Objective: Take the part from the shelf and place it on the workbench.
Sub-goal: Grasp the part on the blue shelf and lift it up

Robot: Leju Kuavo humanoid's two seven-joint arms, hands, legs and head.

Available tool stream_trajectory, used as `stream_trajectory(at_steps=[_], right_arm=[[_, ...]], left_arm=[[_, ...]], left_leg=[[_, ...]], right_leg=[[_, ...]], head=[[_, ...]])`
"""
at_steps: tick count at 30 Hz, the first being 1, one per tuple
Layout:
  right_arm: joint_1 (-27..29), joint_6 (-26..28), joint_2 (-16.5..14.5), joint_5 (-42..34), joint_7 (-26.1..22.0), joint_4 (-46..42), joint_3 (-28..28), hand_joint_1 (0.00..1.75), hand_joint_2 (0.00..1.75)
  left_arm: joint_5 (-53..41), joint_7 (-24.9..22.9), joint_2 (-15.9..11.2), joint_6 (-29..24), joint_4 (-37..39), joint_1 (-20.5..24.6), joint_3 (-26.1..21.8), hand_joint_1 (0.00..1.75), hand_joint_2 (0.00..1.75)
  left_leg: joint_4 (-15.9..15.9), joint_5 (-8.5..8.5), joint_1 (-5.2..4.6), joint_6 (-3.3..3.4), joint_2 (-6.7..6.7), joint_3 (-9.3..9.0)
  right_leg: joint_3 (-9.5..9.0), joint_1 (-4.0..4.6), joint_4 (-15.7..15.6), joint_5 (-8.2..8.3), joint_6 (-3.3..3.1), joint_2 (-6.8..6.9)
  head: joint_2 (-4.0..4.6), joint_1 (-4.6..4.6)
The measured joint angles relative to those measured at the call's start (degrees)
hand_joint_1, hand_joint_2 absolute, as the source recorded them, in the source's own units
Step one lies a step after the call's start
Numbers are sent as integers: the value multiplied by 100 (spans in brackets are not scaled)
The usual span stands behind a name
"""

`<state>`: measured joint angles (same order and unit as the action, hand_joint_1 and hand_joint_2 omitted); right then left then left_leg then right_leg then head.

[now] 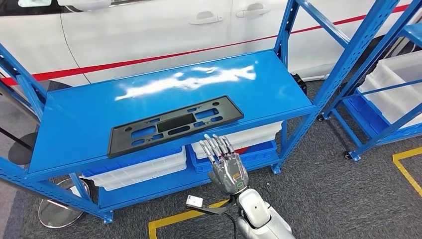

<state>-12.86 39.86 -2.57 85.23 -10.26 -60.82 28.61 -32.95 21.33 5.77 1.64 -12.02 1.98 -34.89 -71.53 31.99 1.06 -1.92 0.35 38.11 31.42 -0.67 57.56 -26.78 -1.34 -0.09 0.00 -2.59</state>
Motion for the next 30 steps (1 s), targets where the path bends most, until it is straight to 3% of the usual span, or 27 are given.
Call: stream_trajectory(at_steps=[2,3,4,6,8,10,12,13,14,15,17,19,21,25,27,30], right_arm=[[-69,1,-36,-9,1,31,-2,0,175],[-108,2,-50,-16,1,40,-3,0,175],[-142,6,-61,-21,1,47,-5,0,175],[-187,15,-69,-32,-2,60,-8,0,175],[-233,22,-79,-52,-15,65,-17,0,175],[-308,26,-97,-71,-42,67,-44,0,175],[-352,26,-110,-68,-60,68,-72,0,175],[-356,25,-113,-60,-60,72,-81,0,175],[-356,25,-113,-46,-59,76,-86,0,175],[-358,25,-116,-26,-56,81,-91,0,175],[-377,25,-127,23,-28,84,-104,0,175],[-395,25,-140,78,31,84,-111,0,175],[-399,26,-146,112,67,84,-111,0,175],[-393,26,-152,134,87,84,-111,0,175],[-360,26,-163,190,143,79,-111,0,175],[-262,27,-198,279,242,78,-111,0,175]], left_arm=[[-1,-7,-2,-6,4,-9,-17,0,0],[-1,-10,-1,-7,10,-7,-23,0,0],[-2,-14,1,-6,16,-3,-26,0,0],[-3,-17,3,-5,24,-3,-34,0,0],[-4,-20,3,-8,24,-13,-50,0,0],[-9,-26,3,-13,24,-8,-69,0,0],[-22,-41,3,-16,24,6,-84,0,0],[-31,-52,3,-16,24,9,-88,0,0],[-39,-61,3,-16,24,9,-90,0,0],[-44,-70,3,-15,24,6,-92,0,0],[-50,-80,7,-14,25,1,-95,0,0],[-54,-86,19,-9,27,6,-95,0,0],[-57,-87,27,-6,28,14,-95,0,0],[-58,-88,26,-6,28,17,-95,0,0],[-72,-90,22,-7,28,18,-95,0,0],[-111,-97,15,2,28,-3,-95,0,0]], left_leg=[[740,-528,35,-30,-9,-209],[1043,-625,32,-25,-22,-292],[1209,-675,21,4,-37,-340],[1243,-631,-3,114,-55,-350],[1248,-694,9,215,-53,-385],[1272,-682,12,282,-53,-415],[1273,-645,-4,332,-49,-436],[1272,-624,-13,347,-43,-455],[1272,-597,-22,356,-35,-487],[1272,-566,-30,356,-24,-531],[1275,-496,-45,342,-7,-639],[1271,-430,-75,301,6,-704],[1265,-400,-96,270,15,-713],[1275,-396,-84,255,19,-715],[1244,-348,-67,197,9,-713],[53,80,-36,32,-14,-52]], right_leg=[[-113,-29,10,-84,57,-9],[-147,-35,22,-121,94,-13],[-163,-32,33,-155,133,-12],[-177,-13,41,-213,210,-3],[-184,-19,102,-301,277,8],[26,-29,525,-514,312,9],[505,-23,1326,-802,320,8],[741,-21,1663,-865,319,8],[891,-20,1808,-803,309,8],[929,-16,1729,-626,290,8],[711,13,1006,-69,210,8],[457,59,342,216,123,11],[381,80,164,204,94,14],[385,85,156,195,100,13],[351,72,126,184,78,4],[159,19,21,96,-16,-7]], head=[[0,0],[0,-1],[0,-1],[0,0],[0,1],[0,1],[0,1],[0,1],[0,1],[0,1],[0,2],[0,2],[0,3],[0,3],[0,2],[0,1]])
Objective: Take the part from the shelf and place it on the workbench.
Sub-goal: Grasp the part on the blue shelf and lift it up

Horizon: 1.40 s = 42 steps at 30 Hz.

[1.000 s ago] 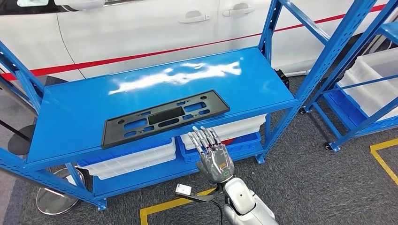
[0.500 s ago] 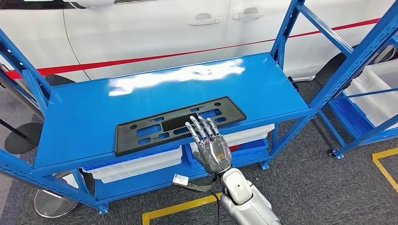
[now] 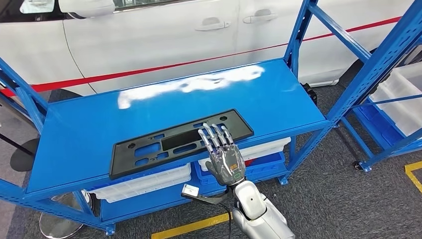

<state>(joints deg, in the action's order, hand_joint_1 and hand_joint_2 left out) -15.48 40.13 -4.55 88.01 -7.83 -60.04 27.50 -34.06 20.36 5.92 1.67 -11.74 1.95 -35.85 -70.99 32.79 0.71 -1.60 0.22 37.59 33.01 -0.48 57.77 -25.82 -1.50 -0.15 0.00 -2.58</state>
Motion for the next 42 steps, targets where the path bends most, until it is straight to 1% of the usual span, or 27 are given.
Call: stream_trajectory(at_steps=[1,3,4,5,6,10,12,14,15,16,17,19,20,21,22,25,27,29,30,31,32,34,35,36,38,41,42], right_arm=[[17,-1,-6,25,25,14,1,0,175],[25,-4,-10,74,72,57,6,0,175],[23,-9,-13,98,92,83,10,0,175],[22,-20,-15,119,106,108,15,0,175],[21,-38,-17,141,119,131,22,0,175],[12,-101,-18,180,199,197,96,0,175],[8,-104,-16,181,216,221,126,0,175],[20,-105,-12,181,221,254,148,0,175],[29,-105,-10,181,222,273,156,0,175],[34,-107,-9,181,223,291,163,0,175],[33,-114,-8,181,226,306,171,0,175],[14,-154,-6,180,245,331,193,0,175],[-5,-188,-4,180,256,345,211,0,175],[-28,-223,-3,181,265,364,234,0,175],[-52,-262,-2,181,270,387,263,0,175],[-153,-373,-10,182,281,482,361,0,175],[-257,-461,-51,168,292,615,460,0,175],[-386,-548,-151,98,297,830,557,84,175],[-463,-606,-223,30,299,962,589,127,175],[-554,-695,-304,-55,301,1101,613,171,175],[-653,-833,-402,-170,308,1249,632,175,175],[-871,-1177,-610,-385,346,1521,645,175,175],[-981,-1347,-714,-456,380,1657,648,175,175],[-1081,-1469,-794,-483,415,1775,649,175,175],[-1239,-1606,-905,-498,484,1978,649,175,175],[-1362,-1639,-984,-505,529,2167,649,175,175],[-1401,-1640,-1001,-509,533,2226,649,175,175]], left_arm=[[-9,-3,-2,4,0,-8,0,0,0],[-30,-5,-11,11,0,-11,0,0,0],[-40,-6,-16,15,0,-8,0,0,0],[-50,-6,-19,17,0,-3,0,0,0],[-59,-6,-19,19,0,1,0,0,0],[-90,-5,-14,25,0,-3,0,0,0],[-98,-4,-11,26,0,0,0,0,0],[-99,-4,-12,26,0,5,0,0,0],[-99,-4,-11,26,0,4,0,0,0],[-99,-4,-11,26,0,2,0,0,0],[-100,-5,-10,27,0,-2,0,0,0],[-109,-6,-6,36,1,-8,0,0,0],[-115,-6,-4,44,1,-6,0,0,0],[-123,-5,-2,54,2,-1,0,0,0],[-129,-5,-1,61,2,4,0,0,0],[-160,-7,-1,77,2,16,0,0,0],[-193,-4,-2,90,2,22,1,0,0],[-227,6,3,101,2,25,3,0,0],[-241,10,5,104,2,24,3,0,0],[-259,13,8,103,2,22,3,0,0],[-273,13,9,103,2,21,3,0,0],[-297,16,10,102,2,32,2,0,0],[-303,20,10,102,2,51,2,0,0],[-304,24,12,102,2,78,2,0,0],[-305,30,17,102,2,130,2,0,0],[-306,33,39,102,3,142,2,0,0],[-307,34,50,102,4,137,2,0,0]], left_leg=[[-209,-20,10,-22,-1,173],[450,-499,12,-8,-3,-52],[820,-671,1,15,-3,-204],[1084,-769,-9,51,0,-317],[1227,-793,-22,90,4,-379],[1318,-765,-14,244,13,-444],[1354,-752,4,310,7,-494],[1355,-712,2,341,7,-530],[1355,-687,2,341,10,-557],[1354,-657,1,335,14,-594],[1354,-622,2,325,18,-645],[1351,-539,-7,284,22,-745],[1346,-497,-17,254,24,-775],[1347,-462,-26,220,24,-791],[1354,-435,-33,184,22,-798],[1305,-349,-10,82,8,-823],[861,-126,5,29,5,-619],[78,175,8,-6,5,-163],[-216,230,10,-17,5,41],[-313,171,11,-21,4,154],[-170,-2,12,-15,1,148],[599,-445,3,43,-28,-133],[961,-591,-5,85,-48,-278],[1197,-659,-13,124,-66,-367],[1317,-669,-23,169,-80,-384],[1463,-789,7,246,-64,-425],[1534,-872,28,285,-62,-445]], right_leg=[[-47,3,3,-42,-7,-2],[-130,1,8,-104,20,-12],[-165,11,16,-138,45,-16],[-188,20,19,-166,73,-18],[-200,29,19,-186,103,-20],[-175,22,121,-287,221,-17],[102,7,666,-540,270,-13],[576,-9,1451,-803,301,-12],[753,-18,1685,-810,311,-11],[830,-26,1702,-697,314,-10],[788,-33,1487,-474,309,-7],[489,-25,700,17,274,2],[353,-14,377,145,249,5],[272,0,185,183,221,4],[241,14,120,147,193,-2],[187,1,56,116,93,-20],[139,-12,22,103,28,-16],[120,2,23,72,-19,-19],[111,12,25,60,-32,-30],[101,20,27,51,-40,-49],[89,28,28,45,-43,-78],[66,46,33,46,-41,-160],[59,60,36,43,-22,-214],[60,67,36,35,6,-258],[78,64,15,27,78,-305],[113,75,19,66,140,-261],[171,79,140,-23,159,-212]], head=[[0,1],[0,1],[0,1],[0,1],[0,1],[0,1],[0,1],[0,1],[0,1],[0,1],[0,1],[0,1],[0,1],[0,1],[0,1],[0,1],[0,1],[0,1],[0,1],[0,1],[0,1],[0,1],[0,1],[0,1],[0,1],[0,1],[0,1]])
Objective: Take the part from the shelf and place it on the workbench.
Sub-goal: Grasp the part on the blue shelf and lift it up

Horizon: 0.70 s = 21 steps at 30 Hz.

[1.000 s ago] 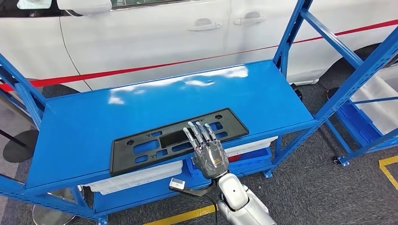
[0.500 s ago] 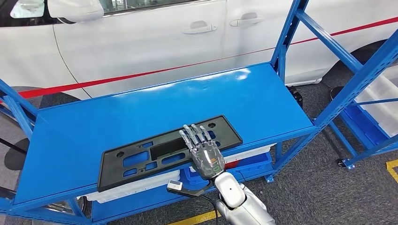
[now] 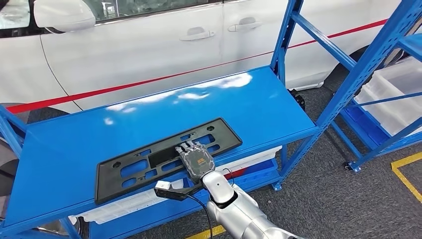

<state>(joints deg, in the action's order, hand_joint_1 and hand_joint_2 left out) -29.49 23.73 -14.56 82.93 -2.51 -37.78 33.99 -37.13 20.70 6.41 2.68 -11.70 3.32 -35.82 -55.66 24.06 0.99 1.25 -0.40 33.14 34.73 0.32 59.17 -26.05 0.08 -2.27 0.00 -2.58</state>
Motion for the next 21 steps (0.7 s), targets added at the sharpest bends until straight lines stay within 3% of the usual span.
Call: stream_trajectory(at_steps=[1,3,4,5,6,8,9,10,12,15,17,19,20,21], right_arm=[[-44,-8,-16,-11,2,62,0,175,175],[-145,-68,-50,-56,2,164,0,175,175],[-200,-123,-74,-80,3,211,0,175,175],[-260,-186,-103,-101,5,255,0,175,175],[-320,-248,-132,-113,6,298,0,175,175],[-430,-353,-200,-126,4,372,0,175,175],[-477,-390,-239,-125,-1,403,2,175,175],[-518,-417,-272,-121,-3,429,4,175,175],[-585,-441,-325,-102,-7,466,10,175,175],[-678,-467,-356,-78,-8,476,11,175,175],[-721,-516,-360,-59,1,421,11,175,175],[-729,-584,-334,-35,8,322,11,175,175],[-721,-619,-312,-20,9,264,11,175,175],[-703,-656,-286,-1,13,190,10,175,175]], left_arm=[[0,-1,12,0,1,-5,0,0,0],[3,-4,26,0,1,-12,0,0,0],[5,-8,35,1,1,-14,-1,0,0],[7,-16,44,1,1,-16,-1,0,0],[9,-26,53,1,1,-18,-2,0,0],[15,-49,72,1,1,-22,-7,0,0],[17,-56,77,0,1,-23,-13,0,0],[20,-61,79,-1,1,-27,-19,0,0],[21,-68,81,-2,1,-41,-30,0,0],[20,-72,98,-2,1,-78,-40,0,0],[16,-72,108,-3,1,-90,-58,0,0],[9,-72,112,-9,1,-95,-88,0,0],[4,-72,112,-13,1,-98,-105,0,0],[0,-72,111,-15,1,-102,-122,0,0]], left_leg=[[61,-88,26,26,-2,-5],[76,-176,39,13,-26,66],[70,-202,51,-16,-32,109],[59,-226,69,-45,-33,148],[37,-246,94,-80,-29,185],[-74,-261,147,-182,4,274],[-161,-247,155,-246,27,330],[-231,-233,156,-308,50,376],[-277,-236,156,-405,80,417],[-363,-187,198,-484,72,470],[-915,123,186,-470,48,715],[-1715,446,151,-435,45,1085],[-1952,491,132,-410,45,1204],[-1989,434,111,-373,45,1234]], right_leg=[[104,-7,229,-164,23,59],[415,-65,939,-645,86,151],[527,-101,1233,-797,121,170],[547,-139,1359,-842,158,183],[451,-177,1262,-776,198,192],[14,-265,580,-493,292,201],[-165,-287,275,-383,305,196],[-267,-296,95,-323,280,201],[-257,-262,88,-304,151,217],[-238,-244,100,-265,-8,246],[-244,-226,88,-250,-71,259],[-249,-182,88,-262,-105,262],[-258,-157,89,-274,-121,262],[-272,-135,89,-291,-134,259]], head=[[0,1],[0,2],[0,2],[0,2],[0,2],[0,2],[0,2],[0,1],[0,-1],[0,-2],[0,-2],[0,-2],[0,-2],[0,-2]])
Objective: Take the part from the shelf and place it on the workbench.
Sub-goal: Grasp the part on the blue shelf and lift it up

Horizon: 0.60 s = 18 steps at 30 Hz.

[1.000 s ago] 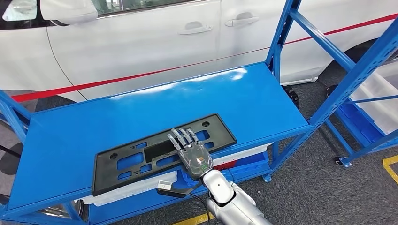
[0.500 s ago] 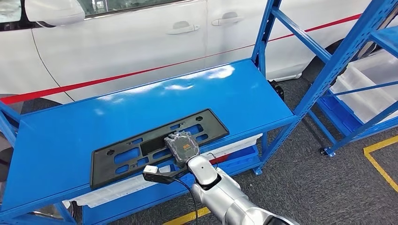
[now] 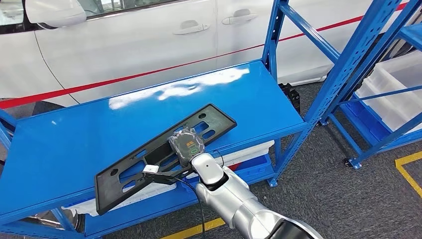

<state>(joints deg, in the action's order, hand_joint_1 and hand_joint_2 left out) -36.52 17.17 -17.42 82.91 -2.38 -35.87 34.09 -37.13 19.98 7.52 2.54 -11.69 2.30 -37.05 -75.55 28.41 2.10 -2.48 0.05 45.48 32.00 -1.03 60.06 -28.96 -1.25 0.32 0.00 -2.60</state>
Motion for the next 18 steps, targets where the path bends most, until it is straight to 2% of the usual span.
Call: stream_trajectory(at_steps=[1,3,4,5,7,9,10,11,13,14,15,16,18], right_arm=[[26,-33,30,24,9,-97,-3,175,175],[121,-78,113,66,31,-406,-37,175,175],[182,-88,166,73,34,-599,-67,175,175],[255,-92,224,60,23,-804,-108,175,175],[435,-95,329,-53,-63,-1230,-202,175,175],[663,-111,411,-393,-247,-1756,-323,175,175],[781,-134,446,-721,-379,-2062,-394,175,175],[905,-167,480,-1144,-521,-2387,-476,175,175],[1177,-269,552,-2161,-787,-3094,-668,175,175],[1316,-320,588,-2639,-885,-3446,-767,175,175],[1455,-369,625,-3083,-969,-3799,-866,175,175],[1582,-410,662,-3488,-1046,-4122,-959,175,175],[1810,-487,757,-4274,-1204,-4728,-1151,175,175]], left_arm=[[-7,1,0,0,0,-2,-16,0,0],[-37,9,-2,1,0,-2,-42,0,0],[-56,18,-3,4,0,-1,-52,0,0],[-77,27,-3,8,0,2,-61,0,0],[-103,44,-3,15,0,2,-78,0,0],[-114,55,-4,14,0,-9,-109,0,0],[-115,59,-5,13,0,-10,-129,0,0],[-117,63,-5,10,0,-7,-150,0,0],[-118,68,-5,7,0,3,-190,0,0],[-119,68,-5,7,0,4,-208,0,0],[-119,68,-5,7,0,0,-227,0,0],[-119,68,-5,7,0,-5,-247,0,0],[-121,68,1,7,1,-16,-285,0,0]], left_leg=[[179,-144,-23,43,0,-76],[923,-504,-83,150,-2,-437],[1240,-587,-114,188,-4,-595],[1449,-613,-141,213,-4,-699],[1553,-550,-164,233,7,-747],[1609,-535,-133,268,17,-796],[1644,-527,-118,293,20,-830],[1666,-516,-108,320,22,-860],[1672,-475,-122,370,36,-900],[1672,-453,-128,383,47,-926],[1672,-428,-132,387,60,-960],[1671,-401,-136,384,74,-1001],[1670,-346,-147,370,98,-1085]], right_leg=[[-22,16,0,-19,-7,-5],[-80,39,-4,-74,7,-13],[-98,49,-6,-100,29,-16],[-110,55,-16,-120,56,-13],[-130,63,-56,-140,122,-4],[-145,60,-32,-200,189,1],[-81,62,115,-285,214,-4],[58,59,381,-414,233,-11],[508,60,1141,-693,254,-22],[702,58,1416,-734,262,-23],[808,56,1502,-656,263,-24],[797,55,1355,-462,253,-24],[534,67,615,46,196,-25]], head=[[0,0],[0,1],[0,1],[0,1],[0,1],[0,1],[0,1],[0,2],[0,2],[0,2],[0,2],[0,2],[0,2]])
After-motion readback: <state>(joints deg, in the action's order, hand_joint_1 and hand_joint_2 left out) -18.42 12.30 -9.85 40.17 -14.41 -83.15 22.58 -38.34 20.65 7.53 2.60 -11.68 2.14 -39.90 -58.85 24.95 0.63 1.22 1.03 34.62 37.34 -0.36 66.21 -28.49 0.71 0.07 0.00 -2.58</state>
